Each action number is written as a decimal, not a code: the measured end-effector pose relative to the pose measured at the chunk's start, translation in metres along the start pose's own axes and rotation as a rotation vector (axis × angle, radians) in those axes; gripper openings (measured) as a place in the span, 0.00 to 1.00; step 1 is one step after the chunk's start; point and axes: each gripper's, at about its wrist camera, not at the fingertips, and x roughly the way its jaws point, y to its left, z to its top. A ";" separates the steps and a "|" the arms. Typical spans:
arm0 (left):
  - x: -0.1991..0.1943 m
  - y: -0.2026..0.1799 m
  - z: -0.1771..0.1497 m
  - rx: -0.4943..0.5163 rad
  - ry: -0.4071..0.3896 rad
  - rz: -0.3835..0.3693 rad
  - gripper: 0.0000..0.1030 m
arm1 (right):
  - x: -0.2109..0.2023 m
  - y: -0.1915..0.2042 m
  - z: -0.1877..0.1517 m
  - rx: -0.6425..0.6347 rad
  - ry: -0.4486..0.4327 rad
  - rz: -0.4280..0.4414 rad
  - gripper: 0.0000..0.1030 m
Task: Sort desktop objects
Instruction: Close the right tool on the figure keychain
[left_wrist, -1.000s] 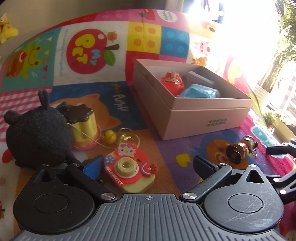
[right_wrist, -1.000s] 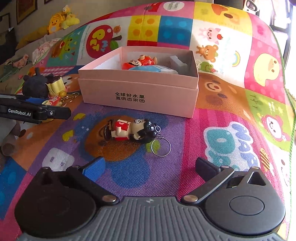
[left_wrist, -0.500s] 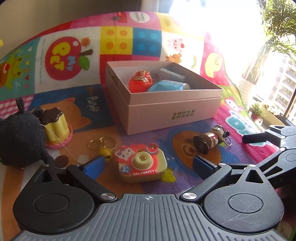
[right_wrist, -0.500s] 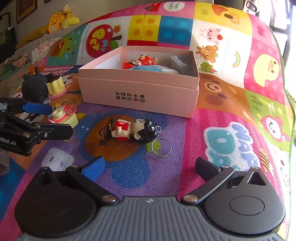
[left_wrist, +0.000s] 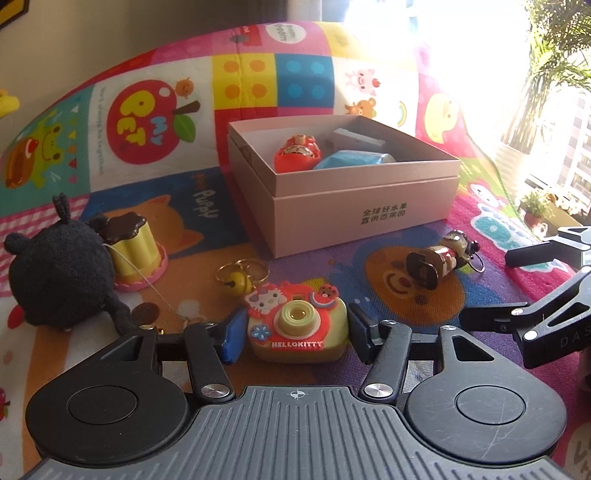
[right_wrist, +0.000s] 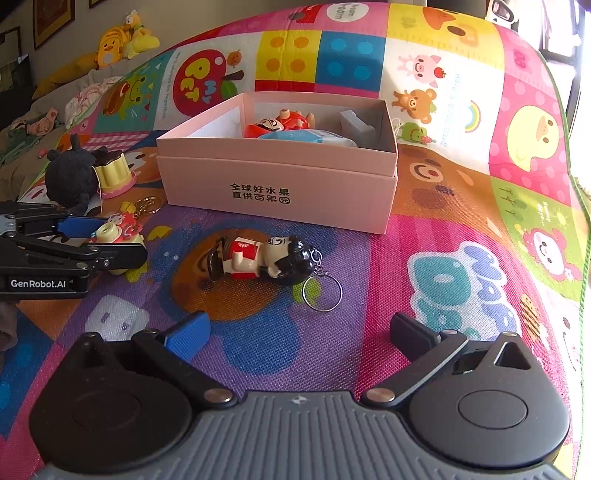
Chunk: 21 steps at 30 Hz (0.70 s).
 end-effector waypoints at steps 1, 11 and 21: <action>-0.004 -0.001 -0.004 -0.006 0.003 -0.003 0.60 | 0.000 0.000 0.000 -0.001 0.001 0.000 1.00; -0.016 -0.012 -0.017 -0.005 0.012 -0.067 0.91 | -0.012 0.019 0.018 -0.046 -0.113 -0.004 1.00; -0.018 -0.006 -0.018 -0.041 0.002 -0.080 0.93 | 0.019 0.024 0.031 -0.038 -0.030 -0.004 0.65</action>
